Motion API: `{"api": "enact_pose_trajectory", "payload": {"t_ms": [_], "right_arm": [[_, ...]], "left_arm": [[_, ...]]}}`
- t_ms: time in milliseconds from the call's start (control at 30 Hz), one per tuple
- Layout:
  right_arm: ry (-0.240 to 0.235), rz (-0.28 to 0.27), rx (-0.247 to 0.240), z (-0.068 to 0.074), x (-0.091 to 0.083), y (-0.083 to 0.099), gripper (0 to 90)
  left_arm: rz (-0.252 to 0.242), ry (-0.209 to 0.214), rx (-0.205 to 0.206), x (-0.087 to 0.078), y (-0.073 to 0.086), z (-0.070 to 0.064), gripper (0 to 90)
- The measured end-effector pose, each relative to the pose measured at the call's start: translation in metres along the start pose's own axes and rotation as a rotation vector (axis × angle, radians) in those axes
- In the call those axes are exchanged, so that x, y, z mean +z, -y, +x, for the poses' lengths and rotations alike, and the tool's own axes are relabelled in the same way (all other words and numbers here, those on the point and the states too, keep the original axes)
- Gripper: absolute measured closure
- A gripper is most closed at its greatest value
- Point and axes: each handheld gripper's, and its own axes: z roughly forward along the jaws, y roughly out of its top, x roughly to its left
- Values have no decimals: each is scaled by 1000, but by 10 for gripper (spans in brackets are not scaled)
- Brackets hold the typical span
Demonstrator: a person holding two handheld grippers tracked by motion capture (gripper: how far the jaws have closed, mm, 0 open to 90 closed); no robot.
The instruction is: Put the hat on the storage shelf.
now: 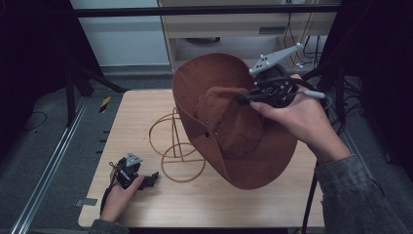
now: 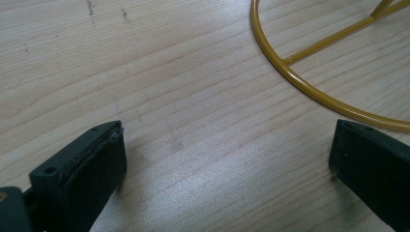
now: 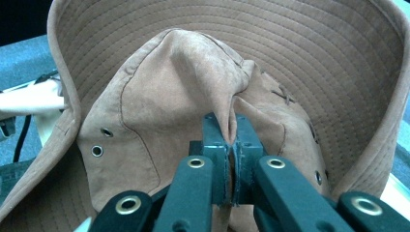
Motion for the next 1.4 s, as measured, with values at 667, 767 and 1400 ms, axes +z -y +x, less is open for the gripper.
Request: {"api": "enact_pose_trajectory", "payload": {"t_ms": [667,767,1400], "right_arm": [[-49,-13,-29,13,18,-36,872],[-56,-4,-44,17,22,-43,872],[-95,-10,-80,32,44,-81,872]], "left_arm": [[1,3,3,0,0,0,0],[4,5,4,0,-1,0,0],[4,5,4,0,-1,0,0]]}}
